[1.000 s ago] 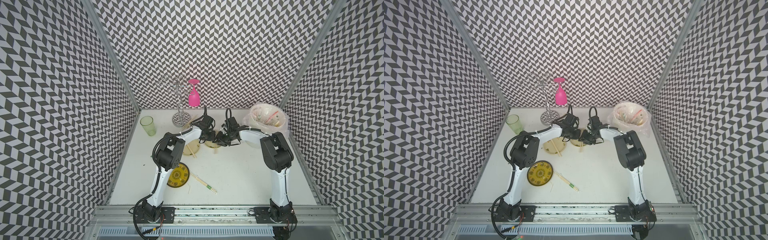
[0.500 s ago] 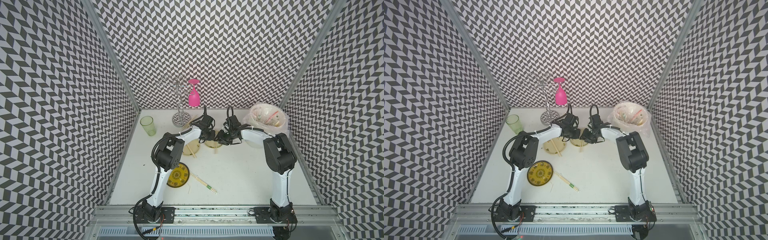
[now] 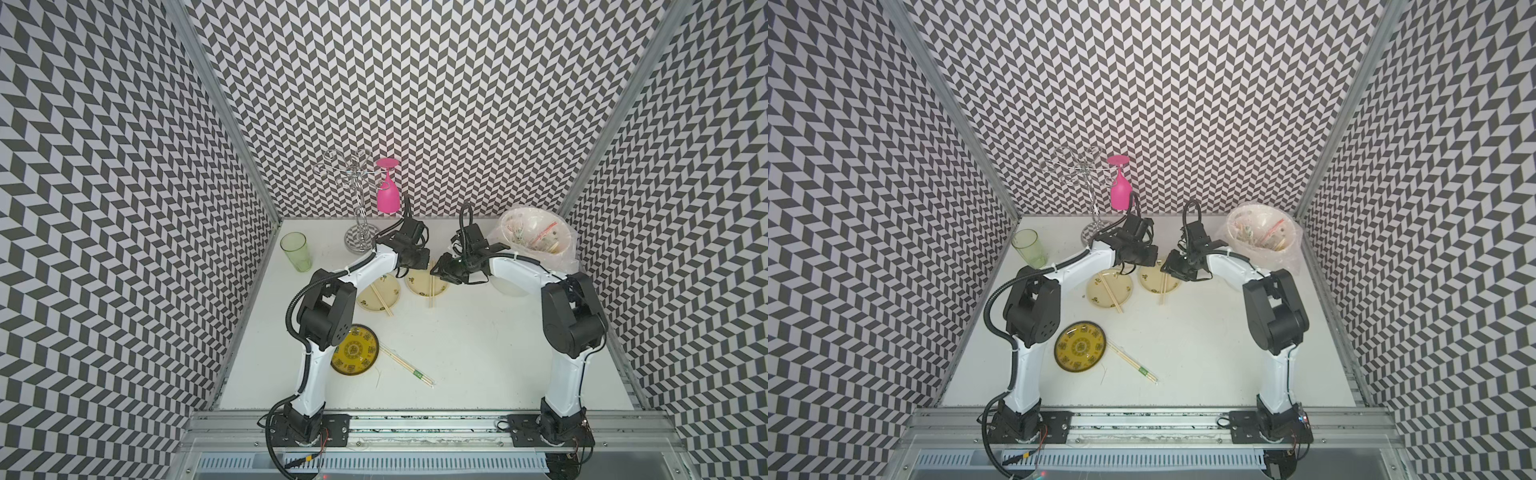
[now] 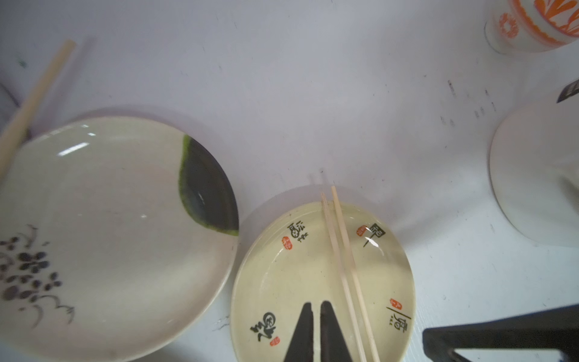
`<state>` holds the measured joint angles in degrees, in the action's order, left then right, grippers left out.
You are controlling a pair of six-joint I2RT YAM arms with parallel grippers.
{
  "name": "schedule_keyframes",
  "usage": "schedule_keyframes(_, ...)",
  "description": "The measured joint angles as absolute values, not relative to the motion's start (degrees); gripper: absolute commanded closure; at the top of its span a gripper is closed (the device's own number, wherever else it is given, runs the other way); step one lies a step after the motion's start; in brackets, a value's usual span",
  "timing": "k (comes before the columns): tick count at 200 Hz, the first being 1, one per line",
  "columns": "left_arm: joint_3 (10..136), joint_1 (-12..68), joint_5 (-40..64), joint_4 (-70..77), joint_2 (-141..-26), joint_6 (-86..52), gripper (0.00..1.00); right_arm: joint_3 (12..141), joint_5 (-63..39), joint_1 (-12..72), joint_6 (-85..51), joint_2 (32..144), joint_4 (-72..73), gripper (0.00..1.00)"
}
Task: Remove the packaging of disposable chopsticks
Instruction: Pick up the disposable chopsticks from the center of the board.
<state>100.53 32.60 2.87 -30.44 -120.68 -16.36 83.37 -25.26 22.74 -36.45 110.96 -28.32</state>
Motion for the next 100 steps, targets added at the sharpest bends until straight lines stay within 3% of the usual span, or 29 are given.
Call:
schedule_keyframes(62,96.64,31.83,-2.68,-31.77,-104.38,-14.37,0.83,83.33,-22.15,24.27,-35.03,99.15,-33.65,0.56)
schedule_keyframes(100,78.15,31.48,-3.2,-27.03,-79.2,-7.18,0.61,81.43,-19.66,25.41,-32.69,86.61,-35.73,0.57)
